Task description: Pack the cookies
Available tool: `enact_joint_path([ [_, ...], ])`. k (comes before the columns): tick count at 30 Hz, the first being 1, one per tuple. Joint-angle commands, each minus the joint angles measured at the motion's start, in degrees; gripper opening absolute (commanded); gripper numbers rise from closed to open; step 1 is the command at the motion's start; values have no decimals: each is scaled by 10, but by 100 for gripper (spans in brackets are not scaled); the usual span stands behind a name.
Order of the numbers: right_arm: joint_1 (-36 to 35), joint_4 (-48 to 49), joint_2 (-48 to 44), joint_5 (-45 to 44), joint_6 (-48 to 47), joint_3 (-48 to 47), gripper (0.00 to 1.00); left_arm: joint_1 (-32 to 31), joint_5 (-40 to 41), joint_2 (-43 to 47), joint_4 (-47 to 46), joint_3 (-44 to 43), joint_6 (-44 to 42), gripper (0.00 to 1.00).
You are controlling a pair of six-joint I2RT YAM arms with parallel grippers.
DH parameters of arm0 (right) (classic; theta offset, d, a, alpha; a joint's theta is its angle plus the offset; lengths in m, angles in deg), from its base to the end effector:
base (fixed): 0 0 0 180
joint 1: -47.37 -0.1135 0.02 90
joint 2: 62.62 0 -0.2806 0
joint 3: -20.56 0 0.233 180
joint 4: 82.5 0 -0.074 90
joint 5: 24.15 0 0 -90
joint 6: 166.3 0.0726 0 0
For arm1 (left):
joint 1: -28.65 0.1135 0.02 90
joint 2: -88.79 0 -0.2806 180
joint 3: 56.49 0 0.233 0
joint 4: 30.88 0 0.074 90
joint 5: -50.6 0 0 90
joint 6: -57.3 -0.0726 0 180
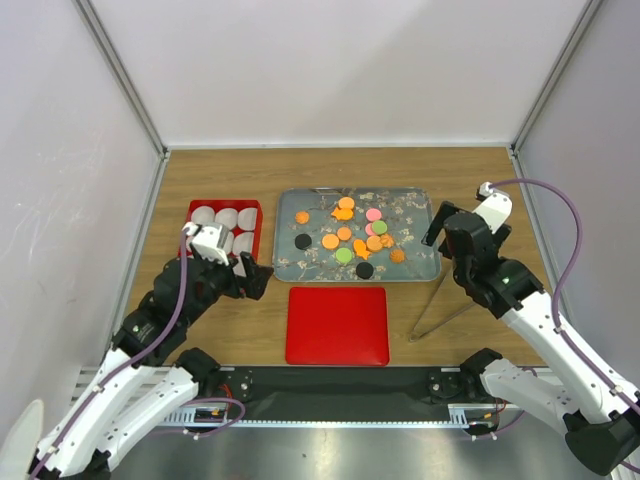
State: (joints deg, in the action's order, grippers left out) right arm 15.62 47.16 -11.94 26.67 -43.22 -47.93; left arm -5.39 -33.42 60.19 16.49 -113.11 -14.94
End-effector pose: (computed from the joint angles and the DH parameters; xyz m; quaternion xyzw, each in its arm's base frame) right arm 0.1720 0.0525 0.3318 0.1708 0.8242 -0.0054 0.5400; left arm 0.1014 -0.0594 0.3088 0.0855 0.8108 -0.2139 0.5380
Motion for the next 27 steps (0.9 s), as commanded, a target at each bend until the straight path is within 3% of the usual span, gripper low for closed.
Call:
enact_joint_path([
  [1,3,-15,-4,-9,11,-37,100,-11,-52,-36,-48,-21,35,100],
  [5,12,-30,-3,4,8,-68,100,-79,-9,-87,-124,-22,60,100],
  [8,26,-53,-1,16,7,-87,99,-166,47,-158,-178,-34,55,100],
  [12,49,-91,-1,24,8,-137,100,-248,58,-260,-254,-57,33,100],
  [17,74,-112,-5,45,2,-202,100,-298,28,-424,-354,-111,-10,100],
  [27,78,-156,8,51,4,-290,100,-371,13,-713,-397,-276,-58,100],
])
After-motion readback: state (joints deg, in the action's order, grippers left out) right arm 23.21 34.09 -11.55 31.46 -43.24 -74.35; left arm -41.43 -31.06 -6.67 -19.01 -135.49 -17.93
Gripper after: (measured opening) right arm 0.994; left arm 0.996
